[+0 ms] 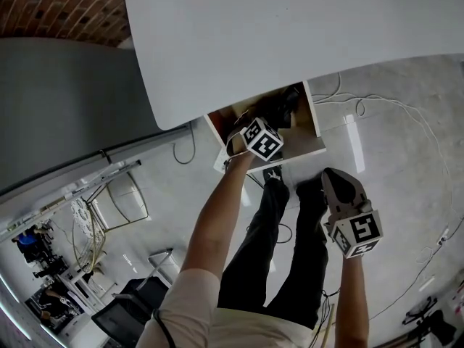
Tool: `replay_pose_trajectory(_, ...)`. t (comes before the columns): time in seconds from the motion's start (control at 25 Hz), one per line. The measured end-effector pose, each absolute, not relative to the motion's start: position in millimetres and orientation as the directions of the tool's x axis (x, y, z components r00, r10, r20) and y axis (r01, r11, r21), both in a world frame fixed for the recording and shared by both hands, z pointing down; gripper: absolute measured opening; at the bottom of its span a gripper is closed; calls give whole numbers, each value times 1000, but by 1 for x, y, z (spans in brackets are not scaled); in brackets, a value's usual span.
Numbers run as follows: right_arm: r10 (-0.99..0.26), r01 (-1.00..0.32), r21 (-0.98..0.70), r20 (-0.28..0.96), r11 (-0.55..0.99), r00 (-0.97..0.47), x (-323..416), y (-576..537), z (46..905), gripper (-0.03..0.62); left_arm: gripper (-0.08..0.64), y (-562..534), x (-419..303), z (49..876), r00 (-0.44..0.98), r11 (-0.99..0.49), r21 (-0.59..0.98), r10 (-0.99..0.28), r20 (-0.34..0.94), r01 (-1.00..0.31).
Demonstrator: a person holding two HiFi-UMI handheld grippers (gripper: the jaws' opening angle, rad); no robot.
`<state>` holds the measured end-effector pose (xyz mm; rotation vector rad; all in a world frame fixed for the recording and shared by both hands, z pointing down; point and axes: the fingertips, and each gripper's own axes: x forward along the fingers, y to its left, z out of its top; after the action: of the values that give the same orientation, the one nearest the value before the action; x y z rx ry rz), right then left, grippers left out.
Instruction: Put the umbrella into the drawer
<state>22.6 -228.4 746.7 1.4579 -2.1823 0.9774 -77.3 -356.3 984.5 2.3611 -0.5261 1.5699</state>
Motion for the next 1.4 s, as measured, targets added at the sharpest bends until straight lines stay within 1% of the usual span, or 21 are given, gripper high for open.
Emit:
replay_pose_trajectory(0.12,-673,-906,-361,616,221,-410,21,-225,749,67,249,-354,-78,987,337,-903,3,-158,928,-431)
replay_pose_trajectory(0.28,-678,-909,-356,614,219,-404,18,-224,746,67,265,-353,-78,988,296,-904,-63,-203,933,-422)
replay_pose_trajectory(0.4,-684,-910,-348,608,226,-403,14,-222,741,67,275,-352,-80,988,272,-901,-84,-216,938,-426)
replay_pose_trajectory(0.64,-693,-914,-344,605,217,-392,12,-220,736,67,273,-352,-80,971,301,-888,-64,-221,928,-456)
replay_pose_trajectory(0.96,-726,-916,-344,573,206,-379,1,-228,721,67,273,-340,-95,910,355,-836,-18,-252,900,-548)
replay_pose_trajectory(1.12,-723,-916,-336,575,217,-382,-7,-224,707,67,273,-323,-103,874,401,-788,23,-288,869,-615)
replay_pose_trajectory(1.4,-732,-925,-343,586,162,-346,-12,-219,682,67,273,-292,-119,797,459,-721,81,-345,819,-688)
